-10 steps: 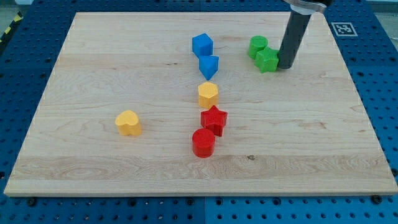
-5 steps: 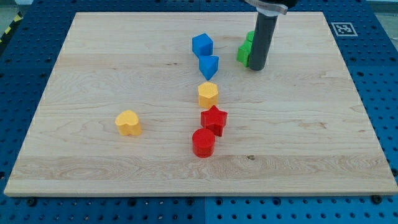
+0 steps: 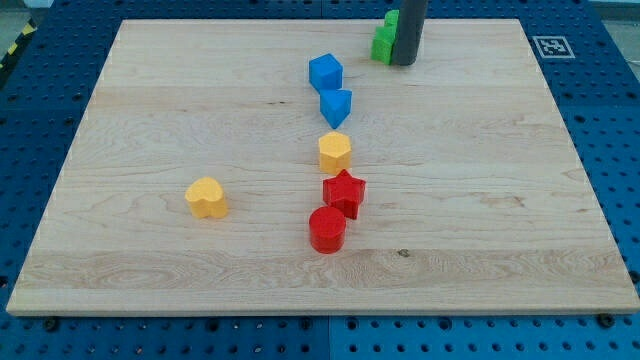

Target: Move the green star along with green circle to the top center

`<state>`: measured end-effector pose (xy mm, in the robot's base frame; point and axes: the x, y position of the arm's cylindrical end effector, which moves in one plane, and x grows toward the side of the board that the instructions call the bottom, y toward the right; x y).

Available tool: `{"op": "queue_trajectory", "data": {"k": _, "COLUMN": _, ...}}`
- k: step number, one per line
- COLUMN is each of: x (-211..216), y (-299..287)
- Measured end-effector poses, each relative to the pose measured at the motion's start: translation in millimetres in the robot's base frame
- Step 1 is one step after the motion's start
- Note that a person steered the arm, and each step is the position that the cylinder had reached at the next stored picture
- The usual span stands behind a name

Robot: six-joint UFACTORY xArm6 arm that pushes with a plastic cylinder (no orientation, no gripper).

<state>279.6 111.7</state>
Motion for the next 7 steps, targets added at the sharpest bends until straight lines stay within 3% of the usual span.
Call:
{"op": "queue_trajectory", "data": {"k": 2, "x": 18.3, "y": 20.3}}
{"op": "queue_trajectory", "data": {"k": 4, "x": -39.0, "y": 53.0}}
{"op": "queue_trajectory", "data": {"k": 7, "x": -39.0, "y": 1.1}}
